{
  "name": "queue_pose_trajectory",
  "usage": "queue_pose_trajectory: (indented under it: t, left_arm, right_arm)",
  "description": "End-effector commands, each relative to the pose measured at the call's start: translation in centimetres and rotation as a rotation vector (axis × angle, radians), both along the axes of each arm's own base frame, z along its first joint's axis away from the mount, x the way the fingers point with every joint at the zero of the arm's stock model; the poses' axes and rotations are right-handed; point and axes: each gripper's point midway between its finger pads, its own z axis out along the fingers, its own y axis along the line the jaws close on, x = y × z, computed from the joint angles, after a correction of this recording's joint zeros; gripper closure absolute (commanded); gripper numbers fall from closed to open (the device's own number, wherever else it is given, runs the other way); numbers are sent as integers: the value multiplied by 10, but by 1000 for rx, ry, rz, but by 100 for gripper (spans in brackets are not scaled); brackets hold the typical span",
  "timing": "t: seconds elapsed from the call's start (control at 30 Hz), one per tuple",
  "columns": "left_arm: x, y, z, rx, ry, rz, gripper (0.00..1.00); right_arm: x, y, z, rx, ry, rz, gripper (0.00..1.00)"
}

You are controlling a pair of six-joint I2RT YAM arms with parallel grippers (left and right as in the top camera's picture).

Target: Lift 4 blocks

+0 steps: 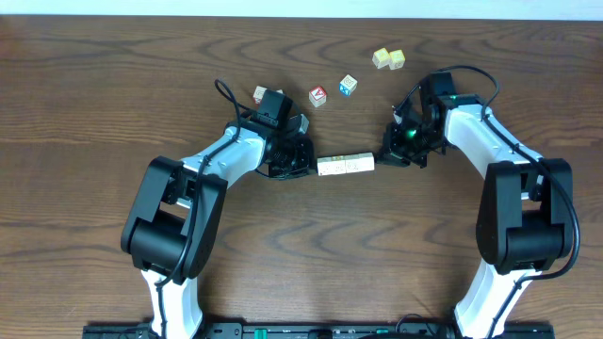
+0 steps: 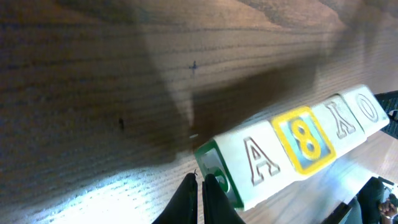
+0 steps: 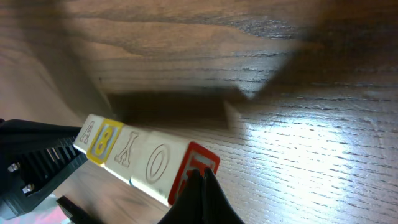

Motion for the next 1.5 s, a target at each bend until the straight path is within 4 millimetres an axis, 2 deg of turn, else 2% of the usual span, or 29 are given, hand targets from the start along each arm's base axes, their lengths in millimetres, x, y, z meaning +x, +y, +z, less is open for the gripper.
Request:
queue_pose_trajectory:
  t: [0.0,0.4,0.8,1.47]
  left_arm:
    - [-4,-16,28,-82,-16,-37,93]
    - [-5,-16,29,-82,-14,-37,93]
    - [-2,-17,51,-102,-71,-47,93]
    - [-6,-16,54,-98,-59,-47,93]
  right_arm:
    - [-3,18,15,79,-15,35,99]
    - [-7,23,15,78,-3,50,99]
    - [-8,25,15,78,-4,55,99]
    - [-9,39,27,186,-3,65,99]
